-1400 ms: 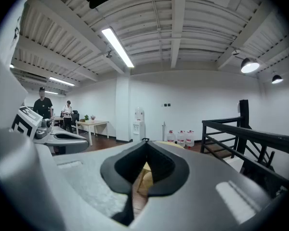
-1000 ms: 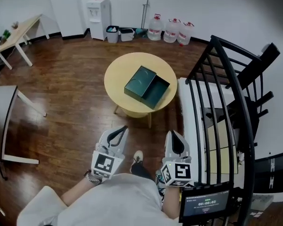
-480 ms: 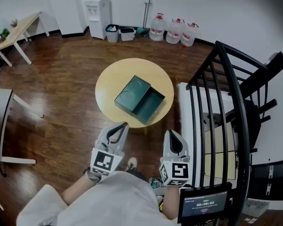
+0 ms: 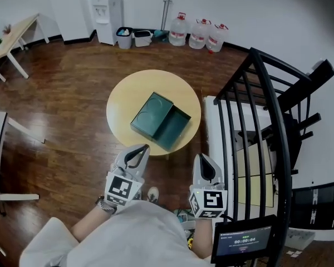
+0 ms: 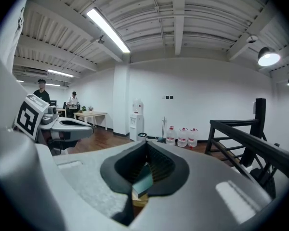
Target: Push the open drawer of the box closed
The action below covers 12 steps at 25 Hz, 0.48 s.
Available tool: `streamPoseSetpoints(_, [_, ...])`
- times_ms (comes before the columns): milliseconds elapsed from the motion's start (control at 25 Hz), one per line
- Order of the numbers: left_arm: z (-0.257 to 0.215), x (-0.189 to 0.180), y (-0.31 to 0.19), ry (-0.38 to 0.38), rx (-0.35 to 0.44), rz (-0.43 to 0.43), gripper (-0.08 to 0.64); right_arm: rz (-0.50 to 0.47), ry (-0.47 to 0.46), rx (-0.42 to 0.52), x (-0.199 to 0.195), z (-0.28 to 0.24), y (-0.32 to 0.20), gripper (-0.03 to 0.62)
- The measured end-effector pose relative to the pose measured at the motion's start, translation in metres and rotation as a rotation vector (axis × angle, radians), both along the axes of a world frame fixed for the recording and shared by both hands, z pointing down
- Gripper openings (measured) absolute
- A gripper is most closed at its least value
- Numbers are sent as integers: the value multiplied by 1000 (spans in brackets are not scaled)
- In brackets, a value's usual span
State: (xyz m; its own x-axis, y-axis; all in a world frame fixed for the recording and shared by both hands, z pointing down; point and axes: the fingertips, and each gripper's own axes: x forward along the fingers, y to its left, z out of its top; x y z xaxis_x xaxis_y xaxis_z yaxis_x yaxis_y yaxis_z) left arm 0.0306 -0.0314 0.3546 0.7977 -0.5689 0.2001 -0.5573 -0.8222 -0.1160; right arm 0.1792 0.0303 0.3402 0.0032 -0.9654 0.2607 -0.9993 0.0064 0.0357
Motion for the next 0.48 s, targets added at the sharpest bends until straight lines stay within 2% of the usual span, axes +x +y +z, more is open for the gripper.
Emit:
streamPoseSetpoints(200, [0,-8,-16,-8,12,28,8,-54,71,-56,-7,6,-8,2])
streamPoseSetpoints(360, [22,-16,-35,-49,-71,50,8,-57,111,-68,-12,3,-16,3])
streamPoseSetpoints(480, [27,-23,-51,-69,-98,49,11,-57,122,-75,-11,2,-29,3])
